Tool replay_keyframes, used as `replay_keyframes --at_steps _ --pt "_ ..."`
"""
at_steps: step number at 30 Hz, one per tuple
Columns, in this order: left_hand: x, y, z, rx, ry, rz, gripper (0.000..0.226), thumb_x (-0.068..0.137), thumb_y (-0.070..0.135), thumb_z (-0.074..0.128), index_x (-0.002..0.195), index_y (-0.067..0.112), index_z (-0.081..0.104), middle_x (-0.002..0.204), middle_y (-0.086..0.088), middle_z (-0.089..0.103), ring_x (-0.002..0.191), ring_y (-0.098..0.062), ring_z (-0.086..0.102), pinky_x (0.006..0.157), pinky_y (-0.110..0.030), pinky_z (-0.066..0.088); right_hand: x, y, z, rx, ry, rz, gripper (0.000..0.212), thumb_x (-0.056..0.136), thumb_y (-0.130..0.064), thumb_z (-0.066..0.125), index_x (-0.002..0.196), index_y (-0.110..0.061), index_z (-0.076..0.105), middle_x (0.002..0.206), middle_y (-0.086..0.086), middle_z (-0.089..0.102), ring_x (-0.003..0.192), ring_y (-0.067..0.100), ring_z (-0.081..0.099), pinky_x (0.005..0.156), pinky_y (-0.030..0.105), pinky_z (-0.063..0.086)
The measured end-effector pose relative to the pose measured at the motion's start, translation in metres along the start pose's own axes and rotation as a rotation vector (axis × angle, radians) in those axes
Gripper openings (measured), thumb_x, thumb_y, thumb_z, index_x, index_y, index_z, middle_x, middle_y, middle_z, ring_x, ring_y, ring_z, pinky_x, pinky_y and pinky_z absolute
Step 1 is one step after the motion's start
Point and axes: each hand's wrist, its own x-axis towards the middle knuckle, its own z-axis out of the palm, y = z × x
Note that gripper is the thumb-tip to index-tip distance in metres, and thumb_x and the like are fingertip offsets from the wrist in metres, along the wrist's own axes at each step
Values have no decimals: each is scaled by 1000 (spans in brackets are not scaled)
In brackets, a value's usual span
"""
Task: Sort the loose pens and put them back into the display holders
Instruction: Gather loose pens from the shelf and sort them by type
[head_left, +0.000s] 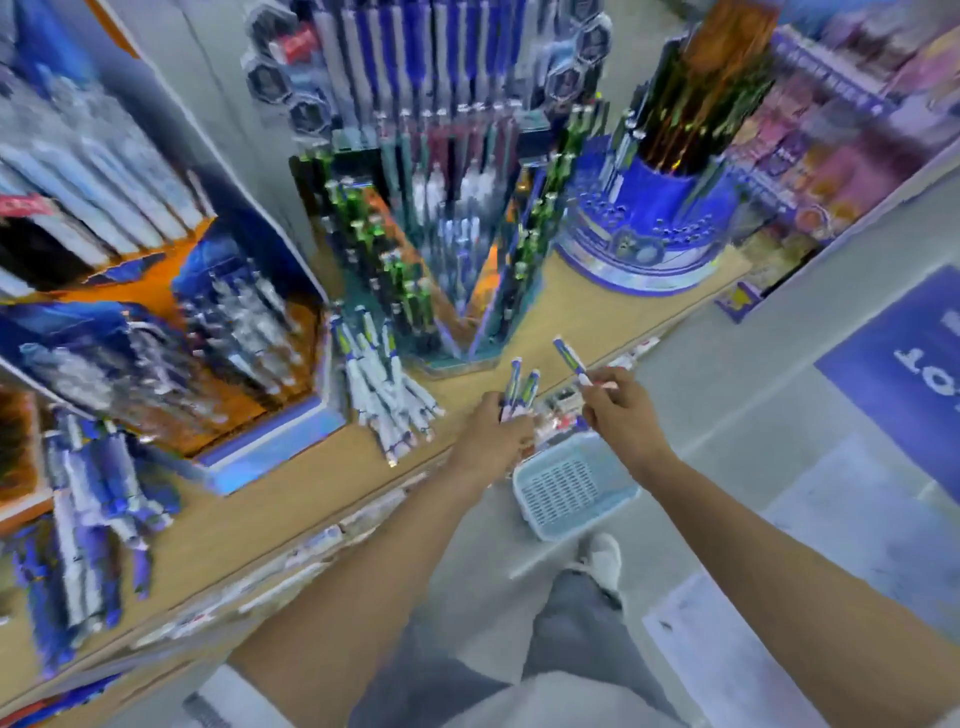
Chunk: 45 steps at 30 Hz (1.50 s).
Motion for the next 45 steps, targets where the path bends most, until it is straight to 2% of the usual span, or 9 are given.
replay_keyframes --at_steps 6,11,17,23,28,32,36,39,45 --pt "58 30 86 -159 233 -92 22 89 4 54 73 17 45 54 -4 44 40 -13 38 44 -23 29 87 -1 -66 -184 -76 -113 10 88 -1 58 91 -10 61 61 -4 48 48 -1 45 52 16 36" --pt "90 54 116 -261 399 -156 11 87 3 57 92 12 52 66 -8 51 51 -18 45 48 -23 36 136 -10 -78 -275 -122 -122 8 87 -11 62 94 -15 61 68 -4 53 64 12 50 66 28 38" --pt "116 82 128 -238 403 -123 29 82 2 57 110 3 52 83 -12 55 65 -19 50 53 -23 42 163 -19 -68 -327 -218 -116 26 90 -18 63 114 -13 55 78 -2 57 73 20 57 71 36 49" --pt "127 79 117 -251 389 1 23 85 -4 51 101 12 49 96 -10 64 81 -19 58 73 -35 48 174 -24 -57 -347 -334 -186 20 87 -18 68 104 -13 58 72 -12 57 64 0 54 58 9 42" --pt "138 64 112 -126 337 83 35 78 1 49 105 20 63 101 -1 62 93 -9 60 83 -25 47 178 -21 -54 -343 -368 -240 19 85 -7 67 98 -17 57 75 -9 60 68 4 57 64 15 42" --pt "161 23 117 -24 282 49 50 75 23 52 123 36 55 124 -4 60 117 -27 55 99 -50 45 180 -14 -52 -515 -379 -398 21 81 -4 68 97 -16 64 78 0 61 67 12 57 67 23 46" --pt "152 35 116 67 269 126 55 69 27 44 123 27 53 112 -6 64 106 -24 59 102 -55 40 181 -14 -52 -599 -404 -451 32 82 0 59 111 -12 67 101 7 53 88 18 54 87 29 46" --pt "121 55 109 90 331 158 48 81 14 52 129 14 56 123 1 60 110 -15 56 105 -39 41 175 -21 -54 -583 -404 -458 34 85 -4 60 117 -15 64 106 4 52 92 21 58 88 29 46" --pt "46 30 79 -59 763 146 10 87 28 56 87 34 63 81 6 70 72 -16 65 72 -37 55 118 -45 -31 -290 -593 -473 19 90 -7 61 97 -24 63 82 0 67 75 12 61 69 17 46"
